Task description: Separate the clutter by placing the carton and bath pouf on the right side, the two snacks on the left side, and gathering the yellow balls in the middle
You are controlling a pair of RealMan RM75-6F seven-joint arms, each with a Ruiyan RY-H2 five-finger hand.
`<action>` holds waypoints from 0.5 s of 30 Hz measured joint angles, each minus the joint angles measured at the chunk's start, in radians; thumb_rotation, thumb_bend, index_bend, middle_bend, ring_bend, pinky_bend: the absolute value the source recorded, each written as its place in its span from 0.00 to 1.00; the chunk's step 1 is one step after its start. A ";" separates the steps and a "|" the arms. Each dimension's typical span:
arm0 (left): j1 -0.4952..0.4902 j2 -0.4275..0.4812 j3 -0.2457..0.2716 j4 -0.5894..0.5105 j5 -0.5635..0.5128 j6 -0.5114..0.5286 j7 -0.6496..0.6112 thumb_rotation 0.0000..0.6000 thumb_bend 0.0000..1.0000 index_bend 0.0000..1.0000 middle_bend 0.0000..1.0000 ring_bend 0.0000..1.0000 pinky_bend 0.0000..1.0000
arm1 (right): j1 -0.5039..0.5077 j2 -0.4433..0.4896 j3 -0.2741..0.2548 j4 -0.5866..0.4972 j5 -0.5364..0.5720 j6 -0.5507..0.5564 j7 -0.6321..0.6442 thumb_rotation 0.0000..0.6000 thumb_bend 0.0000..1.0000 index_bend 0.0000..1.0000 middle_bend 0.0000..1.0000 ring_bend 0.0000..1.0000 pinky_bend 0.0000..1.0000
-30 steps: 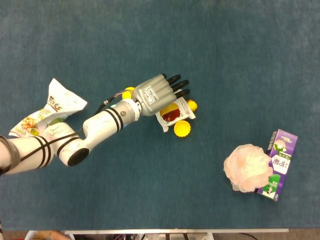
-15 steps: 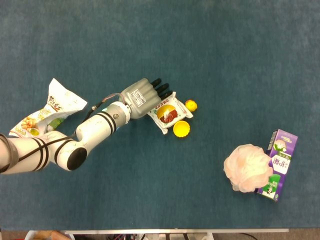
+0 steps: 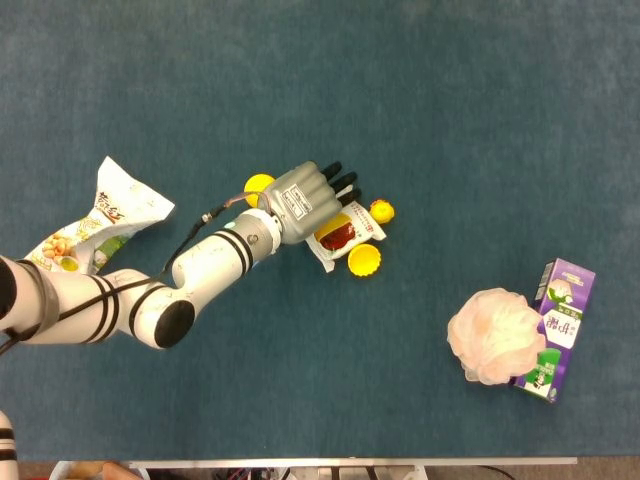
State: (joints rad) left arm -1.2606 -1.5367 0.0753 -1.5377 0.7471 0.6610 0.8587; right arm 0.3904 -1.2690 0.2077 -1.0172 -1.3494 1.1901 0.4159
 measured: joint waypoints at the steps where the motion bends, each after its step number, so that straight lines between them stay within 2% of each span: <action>1: -0.005 0.000 0.005 -0.007 -0.011 0.006 0.006 1.00 0.20 0.00 0.00 0.06 0.36 | -0.001 0.002 0.000 0.000 -0.001 0.001 0.002 1.00 0.00 0.11 0.25 0.22 0.31; 6: -0.028 -0.010 0.023 -0.031 -0.044 0.043 0.021 1.00 0.20 0.00 0.01 0.06 0.36 | -0.006 0.005 -0.002 -0.001 -0.002 0.003 0.006 1.00 0.00 0.11 0.25 0.22 0.31; 15: -0.035 -0.032 0.029 -0.024 -0.027 0.050 -0.011 1.00 0.20 0.03 0.03 0.10 0.39 | -0.008 0.000 -0.003 0.009 0.000 -0.001 0.013 1.00 0.00 0.11 0.25 0.22 0.31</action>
State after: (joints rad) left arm -1.2956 -1.5686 0.1043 -1.5618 0.7202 0.7113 0.8478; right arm 0.3825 -1.2691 0.2051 -1.0083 -1.3496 1.1894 0.4284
